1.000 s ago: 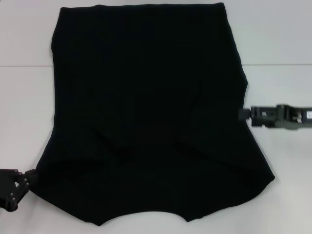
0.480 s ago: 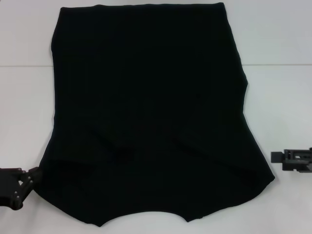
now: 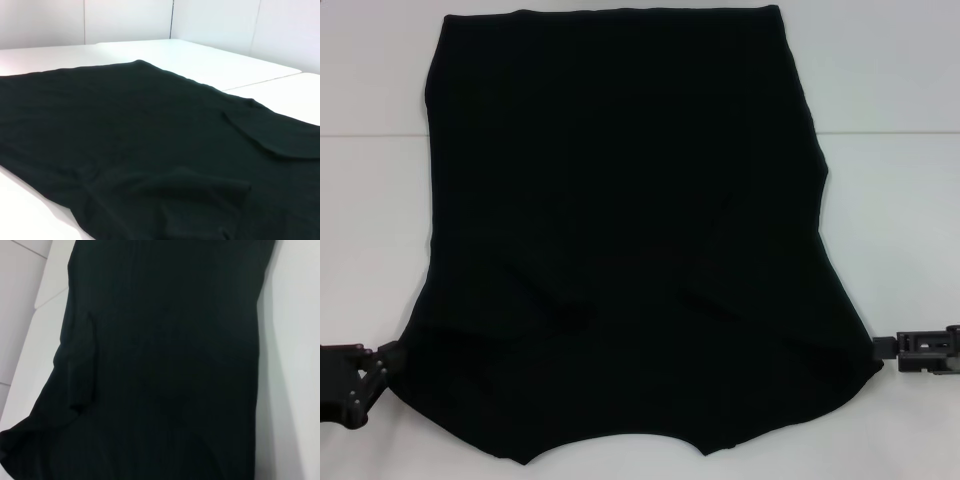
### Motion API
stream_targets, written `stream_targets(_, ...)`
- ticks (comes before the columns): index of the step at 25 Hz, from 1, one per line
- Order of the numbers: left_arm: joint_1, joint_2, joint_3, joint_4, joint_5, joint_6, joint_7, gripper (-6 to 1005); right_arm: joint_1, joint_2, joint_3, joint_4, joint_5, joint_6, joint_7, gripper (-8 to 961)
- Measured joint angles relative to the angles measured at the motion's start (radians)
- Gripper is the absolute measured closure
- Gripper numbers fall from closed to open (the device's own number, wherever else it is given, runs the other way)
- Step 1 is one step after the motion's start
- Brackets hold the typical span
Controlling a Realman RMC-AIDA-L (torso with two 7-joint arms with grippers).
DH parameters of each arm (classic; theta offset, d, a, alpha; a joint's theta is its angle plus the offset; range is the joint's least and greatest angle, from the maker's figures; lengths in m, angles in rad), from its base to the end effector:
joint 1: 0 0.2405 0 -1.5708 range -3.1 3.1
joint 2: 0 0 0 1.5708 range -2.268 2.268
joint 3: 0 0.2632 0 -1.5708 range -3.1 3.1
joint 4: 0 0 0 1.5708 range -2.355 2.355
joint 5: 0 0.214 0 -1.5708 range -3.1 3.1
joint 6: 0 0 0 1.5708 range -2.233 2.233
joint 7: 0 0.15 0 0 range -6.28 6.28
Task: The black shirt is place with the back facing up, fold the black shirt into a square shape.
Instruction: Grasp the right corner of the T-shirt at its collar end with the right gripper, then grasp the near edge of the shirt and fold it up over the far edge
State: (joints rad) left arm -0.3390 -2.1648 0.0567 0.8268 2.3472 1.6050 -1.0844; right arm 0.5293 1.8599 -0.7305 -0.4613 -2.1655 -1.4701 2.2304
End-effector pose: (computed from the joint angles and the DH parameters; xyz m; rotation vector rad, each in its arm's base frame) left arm -0.3799 0.2521 0.0340 -2.3193 -0.7153 -0.4538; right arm 0.3473 0.3308 0.0367 -2.2452 1.8995 0.4067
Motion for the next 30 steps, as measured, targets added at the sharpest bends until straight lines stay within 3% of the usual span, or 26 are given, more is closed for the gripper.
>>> stream_targets(9,-0.004,0.000,0.000,0.000,-0.013,-0.001,0.000,986,0.048,0.018,-0.004,0.048,-0.050,0.053,0.001,174)
stream_targets(30,-0.014,0.003,-0.002,-0.001,-0.017,-0.018,0.000,983,0.050,0.044,0.005,0.049,-0.049,0.053,-0.074,868)
